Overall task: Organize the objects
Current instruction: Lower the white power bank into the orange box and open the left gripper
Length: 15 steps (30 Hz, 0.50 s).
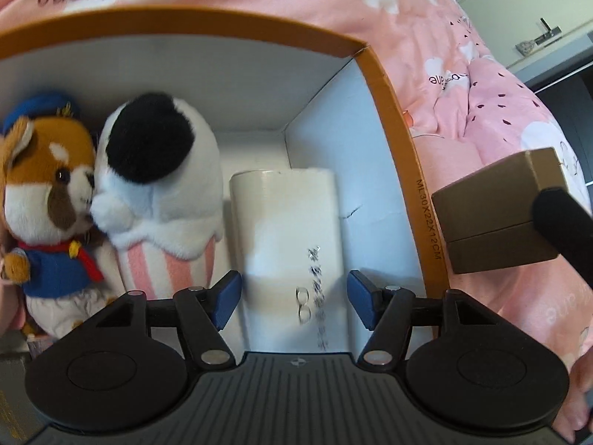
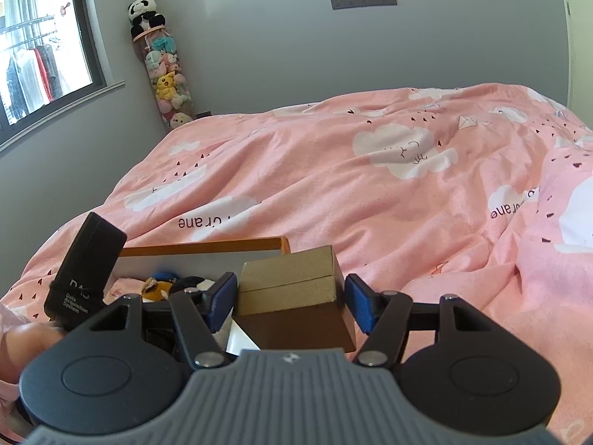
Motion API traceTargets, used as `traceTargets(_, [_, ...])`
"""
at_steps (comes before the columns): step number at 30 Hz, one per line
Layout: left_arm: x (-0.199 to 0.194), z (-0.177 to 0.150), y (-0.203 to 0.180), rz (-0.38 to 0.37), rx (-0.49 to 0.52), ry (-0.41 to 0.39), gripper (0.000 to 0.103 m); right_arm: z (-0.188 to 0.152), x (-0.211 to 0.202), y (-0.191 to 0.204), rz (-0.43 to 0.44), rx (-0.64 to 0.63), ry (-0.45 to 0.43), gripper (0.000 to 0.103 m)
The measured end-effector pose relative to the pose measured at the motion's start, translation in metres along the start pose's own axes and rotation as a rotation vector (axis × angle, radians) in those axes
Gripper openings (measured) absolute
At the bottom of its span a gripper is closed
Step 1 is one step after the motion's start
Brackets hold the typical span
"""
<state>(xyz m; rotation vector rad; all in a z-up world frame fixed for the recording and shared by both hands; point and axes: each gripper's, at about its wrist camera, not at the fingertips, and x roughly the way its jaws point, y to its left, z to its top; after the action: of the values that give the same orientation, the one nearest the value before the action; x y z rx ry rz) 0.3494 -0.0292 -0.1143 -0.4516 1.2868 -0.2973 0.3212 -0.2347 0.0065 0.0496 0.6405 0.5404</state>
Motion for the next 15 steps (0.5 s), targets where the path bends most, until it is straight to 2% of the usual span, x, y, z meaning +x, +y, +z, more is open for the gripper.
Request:
traceTargets(3, [-0.001, 0.000, 0.002, -0.047, -0.006, 0.044, 0.083, -0.001, 0.002, -0.001, 0.001, 0.007, 0.005, 0.065])
traceTargets(7, [-0.001, -0.001, 0.006, -0.027, -0.002, 0.093, 0.082, -0.001, 0.001, 0.000, 0.003, 0.005, 0.005, 0.065])
traceTargets(10, [0.003, -0.002, 0.012, -0.052, -0.024, 0.130, 0.070, -0.001, -0.001, 0.001, 0.003, 0.004, -0.002, 0.065])
traceTargets(13, [0.004, -0.003, 0.012, -0.067, -0.019, 0.118, 0.065, -0.001, -0.002, 0.002, 0.005, 0.004, -0.005, 0.065])
traceTargets(15, [0.006, -0.004, 0.010, -0.069, -0.022, 0.121, 0.065, -0.001, -0.003, 0.003, 0.005, 0.001, -0.003, 0.065])
